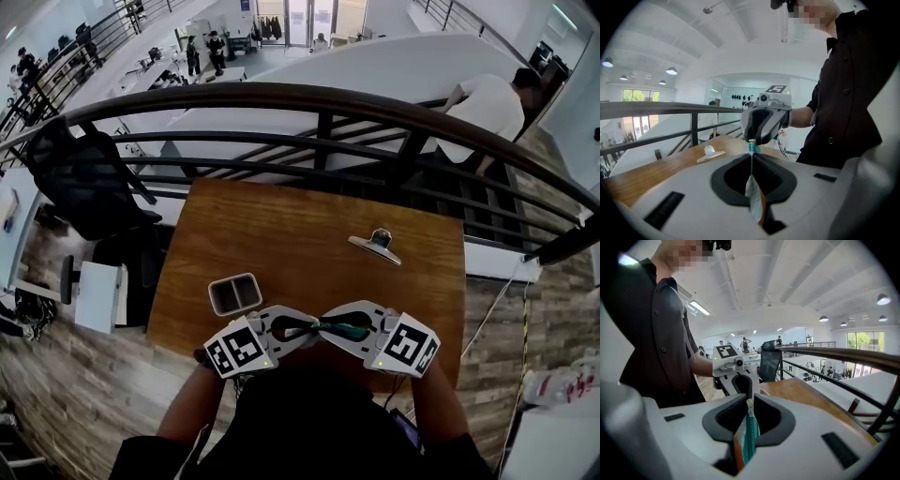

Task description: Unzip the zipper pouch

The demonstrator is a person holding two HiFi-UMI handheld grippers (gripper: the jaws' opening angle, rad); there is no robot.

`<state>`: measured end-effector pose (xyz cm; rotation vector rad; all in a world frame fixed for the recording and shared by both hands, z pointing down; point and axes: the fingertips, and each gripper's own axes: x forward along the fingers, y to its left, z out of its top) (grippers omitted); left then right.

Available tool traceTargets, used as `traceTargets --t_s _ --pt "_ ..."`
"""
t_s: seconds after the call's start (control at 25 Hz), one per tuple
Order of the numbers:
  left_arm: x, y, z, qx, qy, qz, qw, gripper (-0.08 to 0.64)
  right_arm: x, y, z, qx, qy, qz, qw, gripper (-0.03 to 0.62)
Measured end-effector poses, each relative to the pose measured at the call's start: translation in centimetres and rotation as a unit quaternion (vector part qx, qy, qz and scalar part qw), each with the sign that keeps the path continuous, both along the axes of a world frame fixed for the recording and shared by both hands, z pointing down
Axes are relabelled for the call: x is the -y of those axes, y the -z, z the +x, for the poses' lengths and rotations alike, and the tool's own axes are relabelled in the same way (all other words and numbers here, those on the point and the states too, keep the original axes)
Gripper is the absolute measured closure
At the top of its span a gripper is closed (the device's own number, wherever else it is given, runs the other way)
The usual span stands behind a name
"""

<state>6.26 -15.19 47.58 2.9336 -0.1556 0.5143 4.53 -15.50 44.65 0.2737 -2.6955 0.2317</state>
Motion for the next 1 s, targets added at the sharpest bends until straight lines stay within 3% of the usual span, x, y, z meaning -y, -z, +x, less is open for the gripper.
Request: traceTargets --t_s 0.2,0.44,0.6,0.8,1.0 --pt "0.0 -0.2 -0.2 -0.003 0.002 -0.005 1.0 0.543 -0.2 -0.1 -0.1 -0.011 0.007 0.018 1.0 0.548" --pt "0.6 0.2 -0.8 -0.021 0.019 -0.013 0.9995 0.543 0.6 1.1 0.9 0.031 -0.025 0.022 0.999 0.551" --pt "1.2 0.9 -1.1 -0.042 0.032 -0.02 0.9984 0.543 1.1 1.3 1.9 0.077 -0.07 -0.019 0.994 0.551" --pt "1.6 1.3 -1.1 -0.049 0.038 -0.02 0.9979 0.543 1.6 1.6 2.1 0.163 -0.113 -0.087 0.976 0.551" --pt "1.7 0.6 -1.0 -0.029 0.039 -0.01 0.9988 0.543 1.8 1.0 1.9 0.174 -0.123 -0.126 0.969 0.552"
